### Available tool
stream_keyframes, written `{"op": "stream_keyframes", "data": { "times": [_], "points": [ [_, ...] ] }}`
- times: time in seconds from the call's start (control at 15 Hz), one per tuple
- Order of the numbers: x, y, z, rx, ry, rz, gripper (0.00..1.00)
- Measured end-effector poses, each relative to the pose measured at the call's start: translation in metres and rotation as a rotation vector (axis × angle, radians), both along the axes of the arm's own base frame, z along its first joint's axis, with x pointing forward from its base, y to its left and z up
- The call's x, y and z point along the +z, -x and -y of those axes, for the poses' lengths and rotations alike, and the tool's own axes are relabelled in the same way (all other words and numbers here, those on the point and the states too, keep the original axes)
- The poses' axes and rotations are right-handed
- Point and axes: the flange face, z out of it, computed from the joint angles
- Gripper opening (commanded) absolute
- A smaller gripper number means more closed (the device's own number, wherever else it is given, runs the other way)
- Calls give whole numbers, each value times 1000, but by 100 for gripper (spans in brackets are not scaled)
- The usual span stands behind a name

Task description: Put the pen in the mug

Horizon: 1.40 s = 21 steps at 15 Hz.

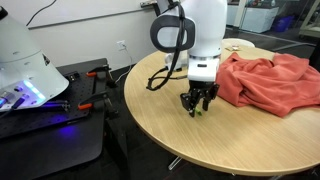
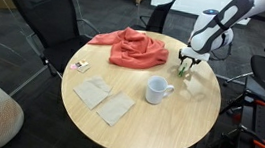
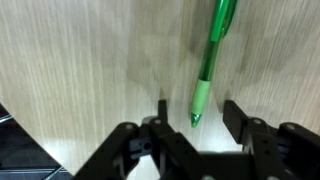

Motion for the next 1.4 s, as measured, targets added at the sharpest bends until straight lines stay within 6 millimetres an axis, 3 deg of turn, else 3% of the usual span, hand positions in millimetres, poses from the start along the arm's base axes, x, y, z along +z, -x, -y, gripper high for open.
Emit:
{"op": "stream_keyframes", "data": {
  "times": [0.27, 0.73, 0.93, 1.4],
  "points": [
    [1, -4, 2, -1, 4, 6, 1],
    [7, -7, 0, 6, 10, 12, 3],
    [37, -15, -2, 13, 17, 40, 3],
    [151, -28, -22, 100, -7, 107, 3]
  ]
}}
